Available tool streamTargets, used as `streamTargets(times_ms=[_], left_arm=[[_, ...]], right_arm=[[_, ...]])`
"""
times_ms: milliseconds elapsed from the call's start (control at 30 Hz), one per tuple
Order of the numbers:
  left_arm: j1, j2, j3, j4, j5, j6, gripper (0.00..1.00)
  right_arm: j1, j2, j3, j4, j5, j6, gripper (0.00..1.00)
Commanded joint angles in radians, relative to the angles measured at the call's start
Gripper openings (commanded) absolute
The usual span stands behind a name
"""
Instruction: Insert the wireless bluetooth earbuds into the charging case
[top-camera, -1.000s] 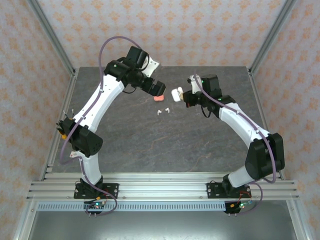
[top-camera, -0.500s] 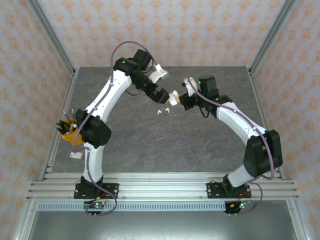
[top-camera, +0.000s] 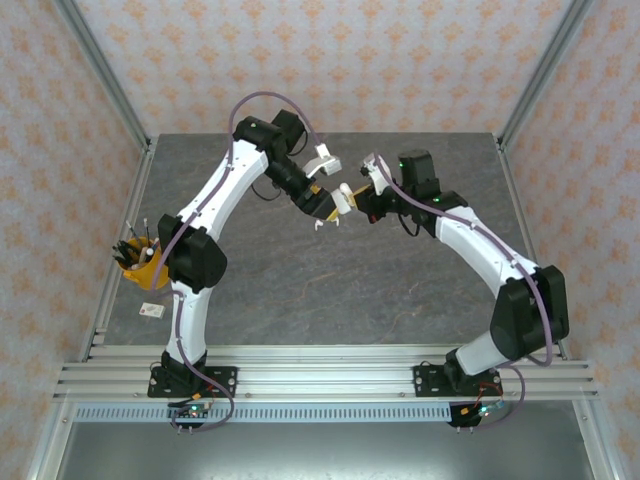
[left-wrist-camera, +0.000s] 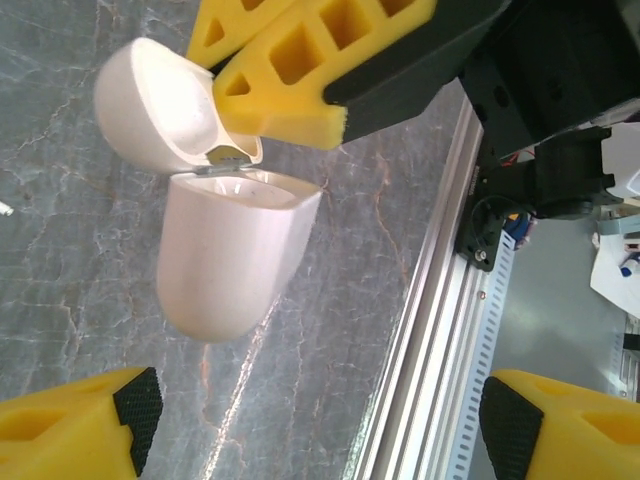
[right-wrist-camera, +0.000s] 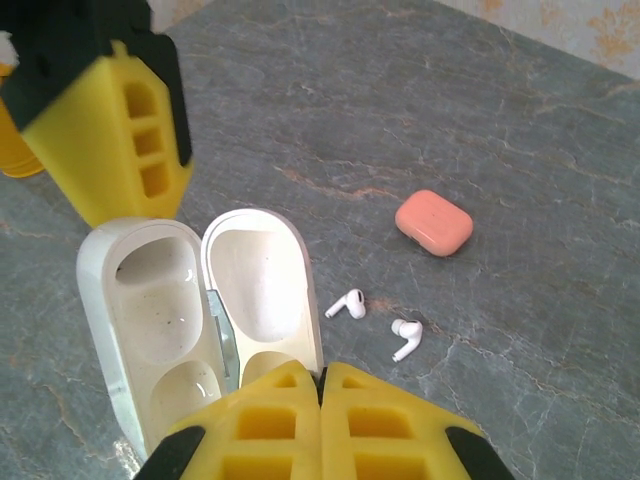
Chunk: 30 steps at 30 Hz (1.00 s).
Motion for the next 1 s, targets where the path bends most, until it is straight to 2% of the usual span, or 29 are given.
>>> streamTargets(times_ms=[0, 333, 967], left_arm=[[0.004, 0.005, 0.029, -0.057, 0.055, 0.036, 0.82], [0.000, 0.034, 0.051, -0.102, 0.120, 0.063, 0.71], [-0.032, 0.082, 0.088, -0.133, 0.118, 0.074, 0.62]], right_arm=[[0.009, -0.061, -0.026, 0.025, -0.038, -0.008, 0.00], [0.028, -0.103, -0.065, 0.010, -0.046, -0.008, 0.00], [0.054, -0.109, -0.059, -0.008, -0.047, -0.008, 0.00]])
